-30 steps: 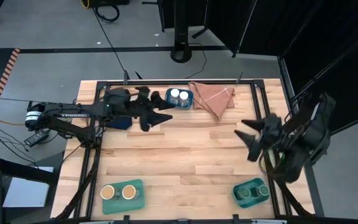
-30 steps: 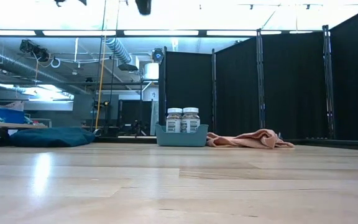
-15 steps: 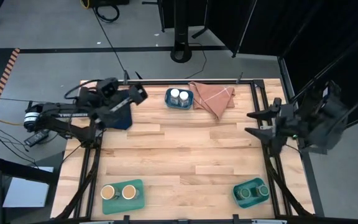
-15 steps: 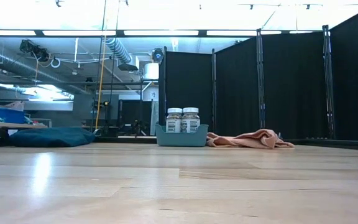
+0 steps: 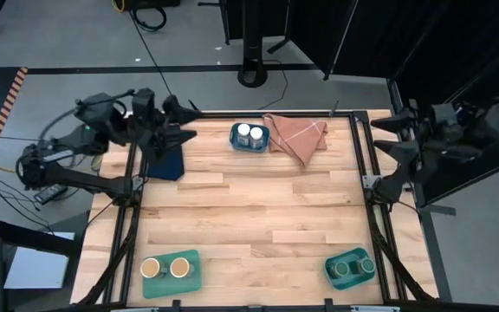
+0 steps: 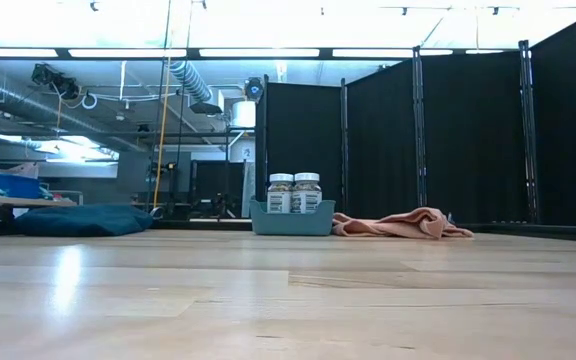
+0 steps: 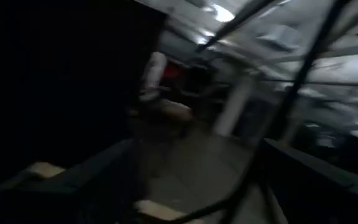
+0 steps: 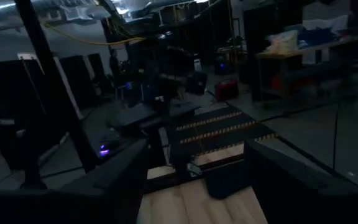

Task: Sort spices by type
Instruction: Return to Home Position

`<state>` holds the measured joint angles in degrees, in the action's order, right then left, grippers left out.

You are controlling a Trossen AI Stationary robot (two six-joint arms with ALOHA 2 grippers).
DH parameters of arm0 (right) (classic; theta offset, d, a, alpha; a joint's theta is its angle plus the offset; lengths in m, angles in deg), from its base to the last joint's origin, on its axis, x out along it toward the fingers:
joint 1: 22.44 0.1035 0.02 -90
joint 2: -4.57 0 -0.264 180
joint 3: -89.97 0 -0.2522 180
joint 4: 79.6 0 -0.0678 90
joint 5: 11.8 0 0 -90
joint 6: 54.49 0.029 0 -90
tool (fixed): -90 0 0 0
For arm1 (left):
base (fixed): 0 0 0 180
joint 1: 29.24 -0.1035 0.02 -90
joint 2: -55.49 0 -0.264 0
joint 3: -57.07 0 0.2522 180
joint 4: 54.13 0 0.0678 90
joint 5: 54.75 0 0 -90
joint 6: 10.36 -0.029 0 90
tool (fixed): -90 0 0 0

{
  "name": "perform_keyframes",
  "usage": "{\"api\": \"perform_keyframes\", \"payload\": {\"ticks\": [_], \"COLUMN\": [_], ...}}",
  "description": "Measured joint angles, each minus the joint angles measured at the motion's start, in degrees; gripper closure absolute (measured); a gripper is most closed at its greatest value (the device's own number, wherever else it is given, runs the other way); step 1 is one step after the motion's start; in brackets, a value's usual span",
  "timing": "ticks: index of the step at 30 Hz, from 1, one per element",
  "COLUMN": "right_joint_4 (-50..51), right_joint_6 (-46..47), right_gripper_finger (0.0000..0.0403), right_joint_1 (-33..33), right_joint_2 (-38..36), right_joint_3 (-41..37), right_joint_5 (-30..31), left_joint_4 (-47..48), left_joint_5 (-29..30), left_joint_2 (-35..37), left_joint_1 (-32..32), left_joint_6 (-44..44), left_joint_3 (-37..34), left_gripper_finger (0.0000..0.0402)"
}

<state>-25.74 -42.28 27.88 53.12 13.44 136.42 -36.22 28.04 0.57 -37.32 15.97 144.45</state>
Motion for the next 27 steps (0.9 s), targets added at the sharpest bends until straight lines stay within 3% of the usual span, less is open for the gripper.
{"api": "perform_keyframes", "payload": {"ticks": [6, 13, 19, 23, 27], "right_joint_4": [-5.1, -23.7, -35.1, -42.1, -46.7], "right_joint_6": [-0.3, -7.9, -11.9, -15.3, -18.3], "right_gripper_finger": [0.0131, 0.0135, 0.0136, 0.0133, 0.0131], "right_joint_1": [0.0, 0.0, 0.0, 0.0, 0.0], "right_joint_2": [-7.5, -19.4, -29.0, -33.5, -37.1], "right_joint_3": [-7.7, -24.1, -35.8, -42.4, -47.2], "right_joint_5": [-2.2, -3.3, -5.0, -6.9, -7.3], "left_joint_4": [4.8, 14.0, 17.7, 16.5, 15.9], "left_joint_5": [9.5, 22.4, 24.1, 25.9, 34.5], "left_joint_2": [2.0, 7.3, 10.4, 13.6, 20.3], "left_joint_1": [0.4, 0.4, 0.4, 0.4, 0.4], "left_joint_6": [-9.2, -11.6, -10.8, -10.7, -7.6], "left_joint_3": [5.1, 4.9, 4.9, 0.5, -8.4], "left_gripper_finger": [0.0051, 0.0051, 0.0051, 0.0051, 0.0051]}}
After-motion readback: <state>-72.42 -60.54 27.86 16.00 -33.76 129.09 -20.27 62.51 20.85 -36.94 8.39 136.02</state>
